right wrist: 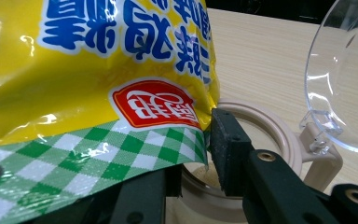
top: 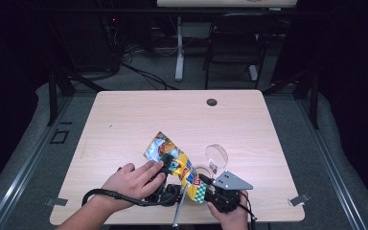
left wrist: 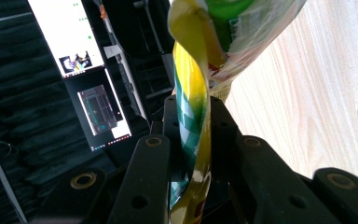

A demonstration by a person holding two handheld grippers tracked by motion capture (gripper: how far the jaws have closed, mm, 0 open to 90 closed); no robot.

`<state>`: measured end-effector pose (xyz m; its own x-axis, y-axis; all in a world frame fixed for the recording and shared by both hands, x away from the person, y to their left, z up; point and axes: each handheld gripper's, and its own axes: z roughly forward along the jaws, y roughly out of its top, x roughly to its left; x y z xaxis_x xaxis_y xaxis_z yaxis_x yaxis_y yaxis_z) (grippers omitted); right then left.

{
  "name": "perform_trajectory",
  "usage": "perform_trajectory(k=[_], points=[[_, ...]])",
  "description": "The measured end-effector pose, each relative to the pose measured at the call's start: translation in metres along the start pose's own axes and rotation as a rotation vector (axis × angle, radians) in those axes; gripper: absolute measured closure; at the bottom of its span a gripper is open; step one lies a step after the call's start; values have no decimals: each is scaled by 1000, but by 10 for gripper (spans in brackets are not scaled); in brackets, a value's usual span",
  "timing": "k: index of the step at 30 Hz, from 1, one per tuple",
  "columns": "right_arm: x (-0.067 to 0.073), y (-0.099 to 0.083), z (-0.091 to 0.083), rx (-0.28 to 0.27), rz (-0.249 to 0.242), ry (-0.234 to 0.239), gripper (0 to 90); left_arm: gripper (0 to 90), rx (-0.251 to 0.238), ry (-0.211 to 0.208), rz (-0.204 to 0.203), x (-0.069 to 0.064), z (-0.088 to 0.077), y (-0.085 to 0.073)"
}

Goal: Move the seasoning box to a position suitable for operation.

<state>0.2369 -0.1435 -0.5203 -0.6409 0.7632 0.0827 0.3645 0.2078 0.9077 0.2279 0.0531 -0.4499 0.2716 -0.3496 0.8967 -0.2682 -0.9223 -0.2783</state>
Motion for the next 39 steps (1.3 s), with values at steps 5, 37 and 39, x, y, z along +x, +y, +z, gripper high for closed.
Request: perform_trajectory(k=[5,37,39], points=[[0,0,0,-6,3,1,747,815,-4,0,-3,0,0,0],[-1,0,-1,-4,8,0,747,838,-15,-21,0,4,-2,3],[-1,0,-1,-6,8,0,748,838,-16,-22,-5,4,-2,3]])
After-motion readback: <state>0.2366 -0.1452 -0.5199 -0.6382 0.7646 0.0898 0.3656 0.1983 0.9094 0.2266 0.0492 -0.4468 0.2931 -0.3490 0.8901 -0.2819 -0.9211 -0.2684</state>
